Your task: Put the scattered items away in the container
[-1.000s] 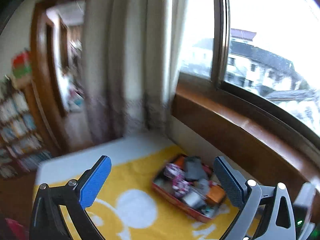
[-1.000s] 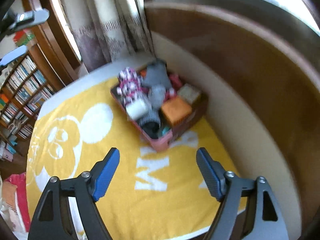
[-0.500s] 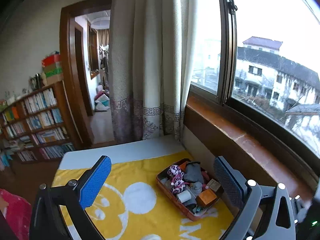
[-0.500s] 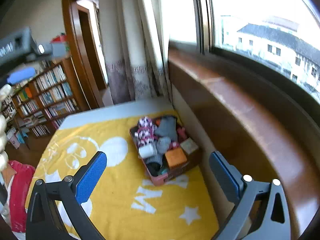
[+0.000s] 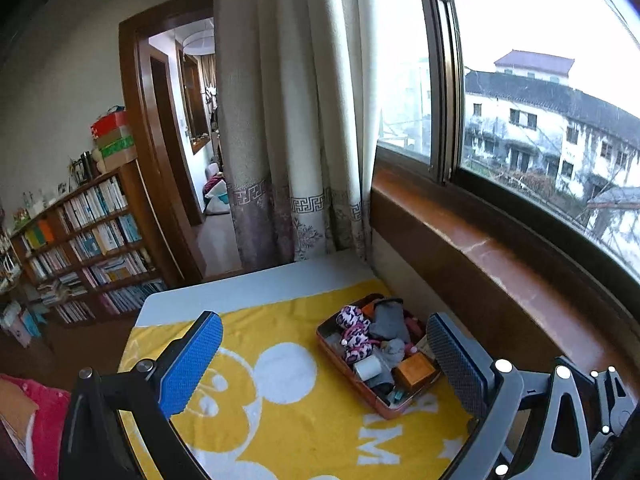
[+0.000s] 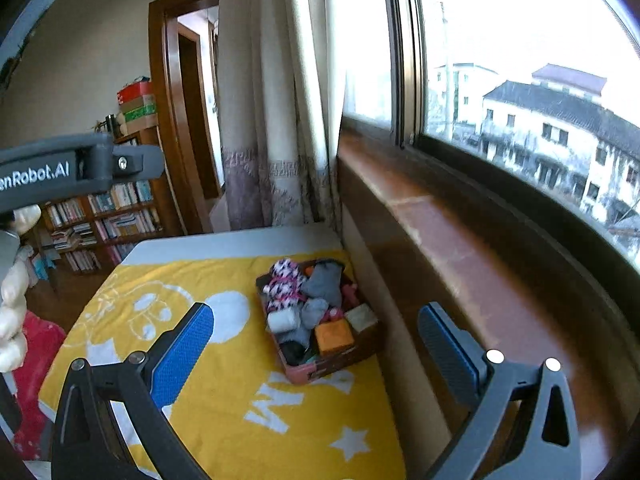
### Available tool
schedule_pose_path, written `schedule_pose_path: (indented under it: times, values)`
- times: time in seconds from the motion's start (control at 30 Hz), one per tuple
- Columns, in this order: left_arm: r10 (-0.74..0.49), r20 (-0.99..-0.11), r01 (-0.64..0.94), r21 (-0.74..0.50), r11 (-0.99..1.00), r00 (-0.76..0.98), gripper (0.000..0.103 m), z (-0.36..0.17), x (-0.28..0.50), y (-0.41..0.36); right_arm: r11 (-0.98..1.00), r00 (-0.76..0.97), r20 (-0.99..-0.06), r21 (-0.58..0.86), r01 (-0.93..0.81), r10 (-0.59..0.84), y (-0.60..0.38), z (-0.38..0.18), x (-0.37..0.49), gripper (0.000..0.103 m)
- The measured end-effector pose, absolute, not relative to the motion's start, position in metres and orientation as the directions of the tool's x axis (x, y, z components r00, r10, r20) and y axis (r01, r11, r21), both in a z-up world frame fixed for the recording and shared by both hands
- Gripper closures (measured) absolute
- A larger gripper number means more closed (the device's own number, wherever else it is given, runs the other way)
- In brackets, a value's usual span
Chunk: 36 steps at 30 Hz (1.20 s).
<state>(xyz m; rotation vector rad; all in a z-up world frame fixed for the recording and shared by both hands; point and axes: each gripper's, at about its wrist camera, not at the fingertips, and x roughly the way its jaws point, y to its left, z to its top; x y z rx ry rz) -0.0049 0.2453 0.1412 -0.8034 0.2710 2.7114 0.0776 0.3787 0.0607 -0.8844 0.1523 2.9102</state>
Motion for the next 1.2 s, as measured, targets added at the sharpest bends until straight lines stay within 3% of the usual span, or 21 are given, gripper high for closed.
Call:
schedule_pose_path:
  times: [0.43,1.2]
  values:
    - [0.321,-0.638,-0.457,0.055,-0.888,-0.700,0.000,0.114,-0.028,0.273,-0.987,-0.776,-0.625,0.054,-0.149,0.083,0.386,0.034,0.063,0.000]
    - [0.347,-0.736,-0.540,0.030,-0.841,-0.581,0.000,0.057,-0.095,0.291,-0.981,-0.649,-0.756,0.048,-0.186,0.086,0.391,-0.021,0.005,0.000]
